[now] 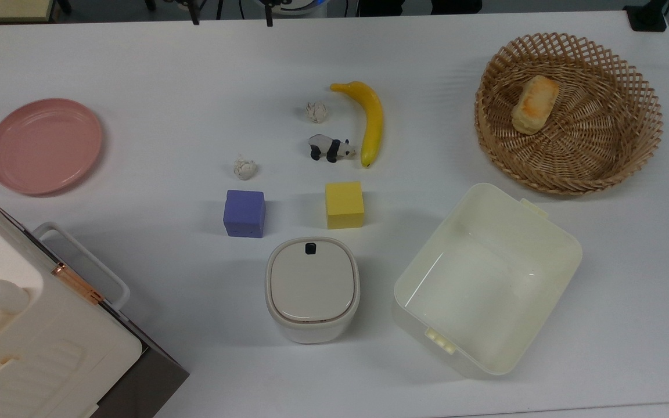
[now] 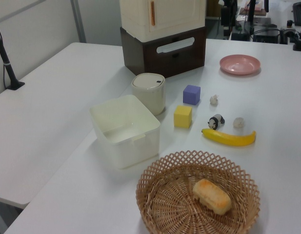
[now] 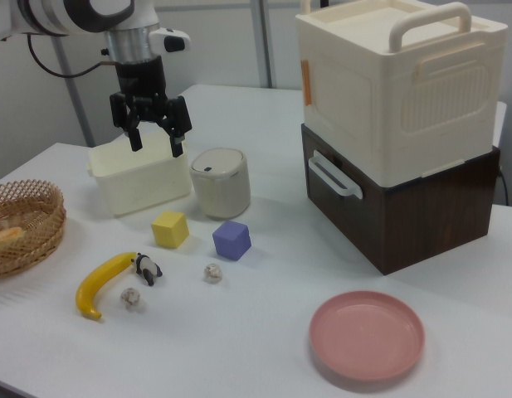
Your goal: Open the drawer
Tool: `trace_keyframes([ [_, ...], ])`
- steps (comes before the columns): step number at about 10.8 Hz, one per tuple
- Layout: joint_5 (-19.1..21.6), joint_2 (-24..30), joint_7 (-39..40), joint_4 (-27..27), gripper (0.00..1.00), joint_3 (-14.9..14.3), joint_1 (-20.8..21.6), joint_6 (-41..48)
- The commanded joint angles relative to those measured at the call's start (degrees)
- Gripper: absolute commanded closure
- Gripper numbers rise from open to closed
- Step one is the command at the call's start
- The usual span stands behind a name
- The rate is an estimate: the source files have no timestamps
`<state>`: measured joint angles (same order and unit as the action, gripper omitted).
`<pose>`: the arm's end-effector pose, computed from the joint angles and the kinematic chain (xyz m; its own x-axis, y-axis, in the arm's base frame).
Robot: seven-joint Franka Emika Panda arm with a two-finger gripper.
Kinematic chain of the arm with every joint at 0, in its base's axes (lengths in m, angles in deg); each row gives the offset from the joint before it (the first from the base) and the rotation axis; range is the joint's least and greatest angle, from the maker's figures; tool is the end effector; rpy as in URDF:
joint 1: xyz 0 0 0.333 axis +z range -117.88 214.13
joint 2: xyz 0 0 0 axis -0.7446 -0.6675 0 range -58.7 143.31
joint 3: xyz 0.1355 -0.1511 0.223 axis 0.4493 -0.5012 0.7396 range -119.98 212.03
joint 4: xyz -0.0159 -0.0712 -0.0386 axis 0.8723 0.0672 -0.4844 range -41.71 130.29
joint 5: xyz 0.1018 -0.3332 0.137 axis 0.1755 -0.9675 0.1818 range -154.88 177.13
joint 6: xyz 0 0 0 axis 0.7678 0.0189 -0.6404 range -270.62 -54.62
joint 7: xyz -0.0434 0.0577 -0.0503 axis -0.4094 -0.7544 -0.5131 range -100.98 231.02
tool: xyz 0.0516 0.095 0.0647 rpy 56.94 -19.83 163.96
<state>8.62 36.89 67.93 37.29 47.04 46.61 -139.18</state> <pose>0.5503 -0.0111 0.5852 0.9956 0.0371 -0.0865 0.0405 -0.9985 0.0378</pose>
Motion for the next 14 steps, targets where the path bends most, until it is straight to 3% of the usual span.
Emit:
trace_keyframes([
  [1, -0.22, 0.49, -0.10, 0.49, 0.00, -0.66, 0.55, 1.03],
  [14, 0.57, 0.05, -0.10, 0.31, 0.00, -0.66, 0.55, 0.06],
])
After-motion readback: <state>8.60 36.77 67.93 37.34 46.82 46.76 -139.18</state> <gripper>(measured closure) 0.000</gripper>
